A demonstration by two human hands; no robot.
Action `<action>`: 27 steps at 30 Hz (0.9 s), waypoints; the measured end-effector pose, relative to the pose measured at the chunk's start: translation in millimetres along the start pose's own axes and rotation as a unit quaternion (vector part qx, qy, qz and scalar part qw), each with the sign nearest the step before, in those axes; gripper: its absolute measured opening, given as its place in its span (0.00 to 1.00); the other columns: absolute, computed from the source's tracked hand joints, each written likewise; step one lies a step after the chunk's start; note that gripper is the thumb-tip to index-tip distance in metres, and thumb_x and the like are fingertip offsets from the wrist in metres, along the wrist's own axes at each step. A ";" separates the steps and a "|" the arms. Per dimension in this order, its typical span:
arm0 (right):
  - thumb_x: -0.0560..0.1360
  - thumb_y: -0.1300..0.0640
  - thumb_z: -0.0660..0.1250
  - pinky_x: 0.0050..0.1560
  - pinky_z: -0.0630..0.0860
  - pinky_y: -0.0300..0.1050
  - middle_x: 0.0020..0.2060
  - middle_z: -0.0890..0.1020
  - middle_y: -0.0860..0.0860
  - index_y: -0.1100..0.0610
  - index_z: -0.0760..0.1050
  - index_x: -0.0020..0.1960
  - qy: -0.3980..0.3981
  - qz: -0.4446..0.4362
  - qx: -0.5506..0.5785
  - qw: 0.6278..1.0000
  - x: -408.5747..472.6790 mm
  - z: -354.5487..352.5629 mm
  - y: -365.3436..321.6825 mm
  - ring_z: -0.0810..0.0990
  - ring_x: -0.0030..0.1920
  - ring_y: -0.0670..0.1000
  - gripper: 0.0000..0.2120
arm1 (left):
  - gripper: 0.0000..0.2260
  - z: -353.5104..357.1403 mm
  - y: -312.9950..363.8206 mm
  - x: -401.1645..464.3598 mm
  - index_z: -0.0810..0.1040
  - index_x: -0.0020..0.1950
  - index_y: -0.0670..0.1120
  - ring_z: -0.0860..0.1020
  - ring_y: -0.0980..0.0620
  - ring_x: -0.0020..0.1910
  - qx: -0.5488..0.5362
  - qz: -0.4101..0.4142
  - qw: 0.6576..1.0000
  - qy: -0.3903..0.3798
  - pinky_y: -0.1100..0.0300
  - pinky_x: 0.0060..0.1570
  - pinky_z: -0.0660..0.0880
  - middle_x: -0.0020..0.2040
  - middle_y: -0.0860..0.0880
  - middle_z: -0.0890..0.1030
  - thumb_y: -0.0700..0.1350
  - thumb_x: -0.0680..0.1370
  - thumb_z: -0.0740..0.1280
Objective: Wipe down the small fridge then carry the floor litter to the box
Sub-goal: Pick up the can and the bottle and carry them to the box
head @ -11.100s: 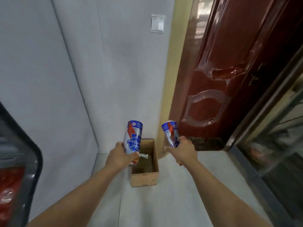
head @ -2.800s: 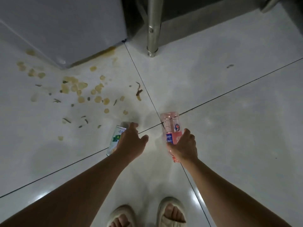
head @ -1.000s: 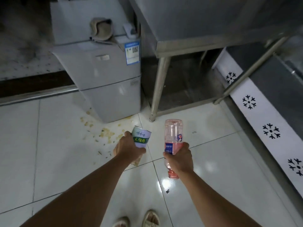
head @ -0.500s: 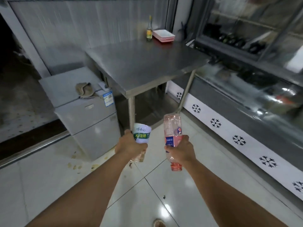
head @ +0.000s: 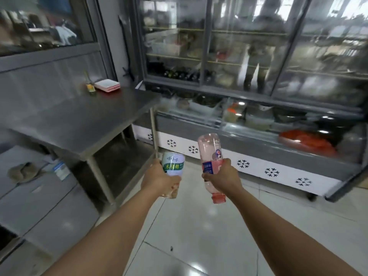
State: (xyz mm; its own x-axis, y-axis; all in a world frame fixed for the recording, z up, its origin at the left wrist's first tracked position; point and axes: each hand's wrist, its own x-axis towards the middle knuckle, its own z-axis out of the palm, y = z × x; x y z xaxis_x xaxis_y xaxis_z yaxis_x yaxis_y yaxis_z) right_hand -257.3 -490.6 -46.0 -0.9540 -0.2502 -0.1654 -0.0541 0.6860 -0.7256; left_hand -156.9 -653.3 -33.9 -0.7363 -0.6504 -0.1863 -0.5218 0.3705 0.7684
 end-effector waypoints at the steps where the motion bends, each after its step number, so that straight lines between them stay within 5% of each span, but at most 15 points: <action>1: 0.66 0.48 0.75 0.44 0.74 0.47 0.56 0.77 0.55 0.57 0.63 0.62 0.014 0.006 0.007 1.000 -0.9 -20.8 9.9 0.76 0.49 0.55 0.32 | 0.24 12.9 14.9 -5.6 0.68 0.54 0.47 0.79 0.49 0.44 0.005 0.012 1.000 -0.011 0.55 0.48 0.77 0.46 0.49 0.77 0.49 0.65 0.77; 5: 0.66 0.49 0.75 0.49 0.74 0.48 0.56 0.76 0.55 0.58 0.64 0.62 0.069 0.026 0.025 0.997 -4.5 -109.9 65.4 0.77 0.52 0.56 0.32 | 0.24 82.9 75.1 -30.2 0.70 0.52 0.48 0.77 0.53 0.38 0.035 0.061 0.997 -0.035 0.61 0.36 0.73 0.43 0.51 0.77 0.51 0.63 0.77; 13: 0.66 0.47 0.75 0.49 0.75 0.50 0.56 0.77 0.56 0.58 0.64 0.63 0.154 0.110 0.035 0.981 -16.2 -297.8 221.0 0.77 0.50 0.55 0.33 | 0.24 266.3 210.4 -98.9 0.67 0.51 0.49 0.73 0.59 0.35 0.020 0.127 0.983 -0.131 0.62 0.31 0.70 0.38 0.56 0.73 0.51 0.63 0.76; 21: 0.67 0.48 0.75 0.54 0.76 0.54 0.58 0.75 0.57 0.57 0.61 0.64 0.225 0.194 0.048 0.954 -35.8 -449.1 357.2 0.77 0.54 0.57 0.34 | 0.23 427.5 330.9 -167.1 0.67 0.51 0.50 0.74 0.57 0.37 0.020 0.176 0.959 -0.220 0.61 0.36 0.71 0.41 0.54 0.75 0.50 0.64 0.77; 27: 0.67 0.48 0.75 0.44 0.74 0.47 0.53 0.74 0.54 0.57 0.62 0.63 0.279 0.244 0.065 0.927 -19.9 -539.7 437.3 0.73 0.46 0.53 0.34 | 0.24 532.8 407.1 -185.0 0.69 0.53 0.48 0.79 0.50 0.44 0.019 0.211 0.936 -0.283 0.55 0.43 0.78 0.48 0.49 0.79 0.48 0.63 0.77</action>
State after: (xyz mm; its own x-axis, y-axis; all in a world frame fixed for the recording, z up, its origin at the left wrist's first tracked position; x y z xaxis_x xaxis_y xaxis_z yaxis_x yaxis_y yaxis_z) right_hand -421.2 183.0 0.5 -0.8615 0.4850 -0.1503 0.4250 0.5268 -0.7361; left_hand -462.6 -28.8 -12.8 -0.9847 0.0093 -0.1743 -0.1411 0.5451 0.8264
